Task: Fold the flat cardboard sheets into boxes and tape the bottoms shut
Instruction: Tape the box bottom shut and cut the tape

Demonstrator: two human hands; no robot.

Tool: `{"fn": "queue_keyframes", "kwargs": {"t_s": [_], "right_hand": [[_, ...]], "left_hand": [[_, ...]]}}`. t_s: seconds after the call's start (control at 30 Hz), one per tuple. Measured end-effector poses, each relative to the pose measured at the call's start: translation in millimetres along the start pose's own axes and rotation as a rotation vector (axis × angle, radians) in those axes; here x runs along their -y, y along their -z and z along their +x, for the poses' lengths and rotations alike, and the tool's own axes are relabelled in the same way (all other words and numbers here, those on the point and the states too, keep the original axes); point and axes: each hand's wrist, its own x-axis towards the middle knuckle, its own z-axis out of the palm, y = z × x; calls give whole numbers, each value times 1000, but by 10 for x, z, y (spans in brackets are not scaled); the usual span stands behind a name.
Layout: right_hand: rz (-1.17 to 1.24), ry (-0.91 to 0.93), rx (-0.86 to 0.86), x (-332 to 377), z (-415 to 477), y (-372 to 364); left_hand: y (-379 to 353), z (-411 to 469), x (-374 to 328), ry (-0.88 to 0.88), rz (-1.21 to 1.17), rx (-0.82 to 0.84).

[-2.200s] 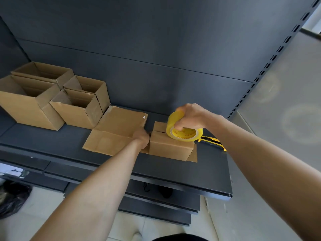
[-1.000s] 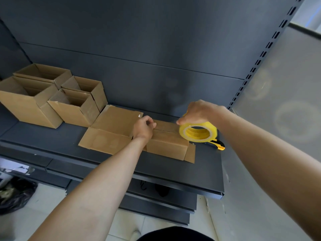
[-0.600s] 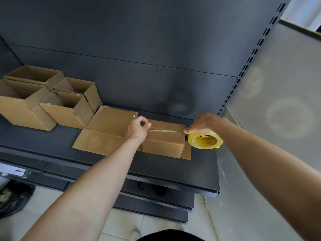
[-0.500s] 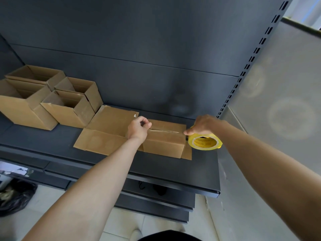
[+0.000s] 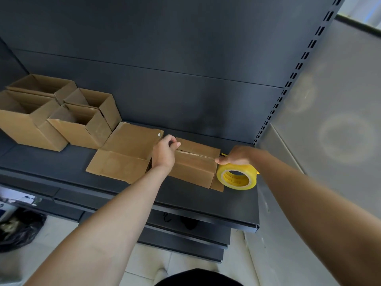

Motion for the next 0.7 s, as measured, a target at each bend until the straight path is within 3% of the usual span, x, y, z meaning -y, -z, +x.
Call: {"fn": "queue_keyframes", "kwargs": {"t_s": [0.2,0.4,0.7], "right_hand": [[44,-14,24,-19,-41,-120],[109,0,21,10,-103,-243],[278,25,15,34,-152,-429]], "left_hand": [[70,-28,-61,3,85,209],[-63,-92,-280,56,234,64],[-36,44,-272,182,228,252]]}}
